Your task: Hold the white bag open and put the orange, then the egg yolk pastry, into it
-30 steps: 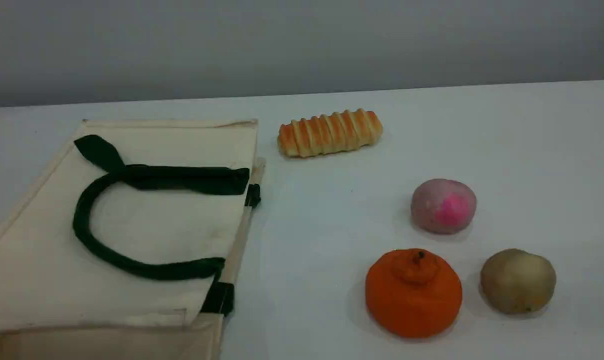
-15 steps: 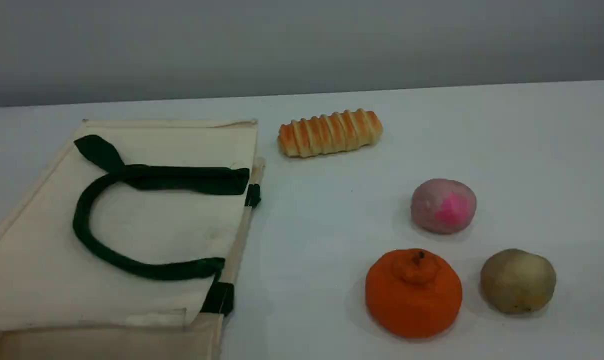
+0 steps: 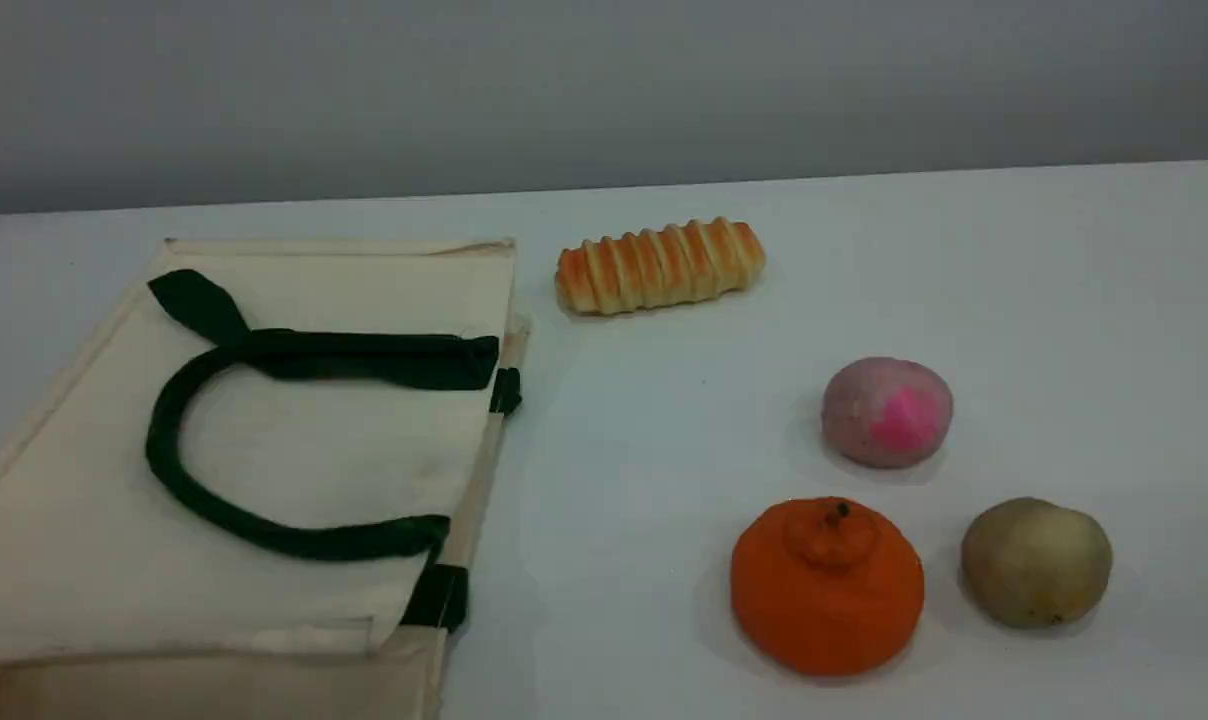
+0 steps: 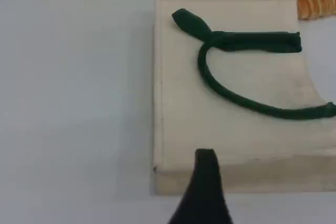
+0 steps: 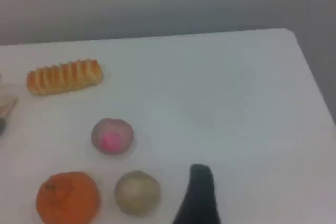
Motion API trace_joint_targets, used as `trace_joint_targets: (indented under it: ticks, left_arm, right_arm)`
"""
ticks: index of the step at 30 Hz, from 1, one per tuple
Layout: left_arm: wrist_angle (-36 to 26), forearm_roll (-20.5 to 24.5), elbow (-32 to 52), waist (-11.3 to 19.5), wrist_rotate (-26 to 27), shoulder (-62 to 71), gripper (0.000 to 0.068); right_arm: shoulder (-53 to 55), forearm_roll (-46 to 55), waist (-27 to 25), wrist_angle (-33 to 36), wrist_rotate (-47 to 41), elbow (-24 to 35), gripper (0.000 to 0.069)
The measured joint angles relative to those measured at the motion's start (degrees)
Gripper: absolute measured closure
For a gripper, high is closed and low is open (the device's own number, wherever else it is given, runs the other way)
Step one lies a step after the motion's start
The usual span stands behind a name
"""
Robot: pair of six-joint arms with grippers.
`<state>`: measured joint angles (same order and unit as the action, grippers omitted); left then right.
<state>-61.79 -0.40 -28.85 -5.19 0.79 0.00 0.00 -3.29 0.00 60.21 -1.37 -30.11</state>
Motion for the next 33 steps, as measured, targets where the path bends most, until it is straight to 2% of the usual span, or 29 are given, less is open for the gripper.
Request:
trace_joint_targets:
  ticks: [11,17,20,27,33]
  left_arm:
    - [0.00,0.00,0.00,-0.05,0.00,0.00,0.0135]
    - [1.82,0.00,-1.79,-0.05,0.00,3.53,0.0135]
    - [5.45,0.00,-3.79,-0.05,-0.29,8.34,0.0135]
    - [13.89,-0.17,-8.62,-0.05,-1.95,24.30,0.0135]
    - [20.33,0.40,-9.30,-0.05,-6.15,39.95,0.0135]
  right_arm:
    - [0.00,-2.00,0.00,-0.88,-0.06,0.00,0.0139]
    - [0.90,-6.49,0.05,-3.50,3.48,0.00,0.0139]
    - [5.29,-8.45,0.05,-5.61,5.11,-0.06,0.0139]
    - [19.52,-13.61,0.05,-15.69,8.53,-0.06,0.0139]
    - [32.60,-20.03,0.05,-25.43,10.51,-0.06,0.0139]
